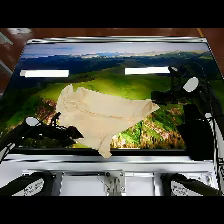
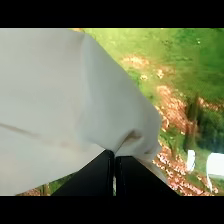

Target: Fold the shirts.

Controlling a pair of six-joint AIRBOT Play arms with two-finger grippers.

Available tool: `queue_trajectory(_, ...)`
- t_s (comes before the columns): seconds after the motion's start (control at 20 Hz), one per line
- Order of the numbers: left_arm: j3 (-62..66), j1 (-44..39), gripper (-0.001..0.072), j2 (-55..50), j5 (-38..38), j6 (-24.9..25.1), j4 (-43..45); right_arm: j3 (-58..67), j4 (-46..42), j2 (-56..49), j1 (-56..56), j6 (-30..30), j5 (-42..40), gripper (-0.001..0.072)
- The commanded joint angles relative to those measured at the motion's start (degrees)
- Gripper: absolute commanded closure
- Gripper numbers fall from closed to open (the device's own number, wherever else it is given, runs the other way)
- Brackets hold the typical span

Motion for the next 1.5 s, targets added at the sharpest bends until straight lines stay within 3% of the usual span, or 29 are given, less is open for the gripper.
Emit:
queue_trajectory(0.0,-1.4,-3.7,0.0044,-3.8,3.1,1.3,-1.8,0.0,-0.1,0.0,0.0,0.1,0.1,0.0647)
queue_trajectory(0.2,-0.8,-4.2,0.0071,-6.0,7.4,2.6,-5.7,0.0,-1.0,0.0,0.0,0.1,-0.4,0.0647)
queue_trajectory(0.3,-0.5,-4.4,0.0286,-6.1,9.1,3.3,-6.2,0.0,-1.0,0.0,0.0,0.1,-0.5,0.0647)
queue_trajectory(0.35,0.0,-4.3,0.0520,-6.1,9.0,4.7,-6.3,0.0,-1.0,0.0,0.0,0.1,-0.5,0.0647)
queue_trajectory(0.4,0.8,-4.3,0.0663,-6.0,8.1,6.8,-6.3,0.0,-0.9,0.0,0.0,0.1,-0.5,0.0647)
queue_trajectory(0.5,4.5,-4.3,0.0665,-4.5,4.2,10.9,-6.6,0.5,-0.5,0.4,0.0,0.1,0.3,0.0647)
queue_trajectory(0.6,10.7,-4.2,0.0667,1.7,1.6,10.2,-3.7,2.5,-0.2,3.3,0.0,0.1,0.5,0.0647)
queue_trajectory(0.85,44.2,-0.7,0.0666,25.5,-2.3,-9.1,29.9,16.6,-1.1,19.6,0.0,0.9,-0.6,0.0648)
queue_trajectory(0.95,58.2,2.0,0.0666,30.5,-2.7,-12.6,37.2,22.4,-1.1,25.8,0.0,2.2,-0.8,0.0648)
queue_trajectory(1.3,83.8,3.1,0.0665,33.0,-16.0,-14.0,37.4,34.1,-1.5,38.9,0.0,4.3,5.4,0.0648)
queue_trajectory(1.45,86.0,3.1,0.0665,34.2,-19.2,-14.0,39.0,35.1,-6.3,41.7,0.0,10.2,13.2,0.0648)
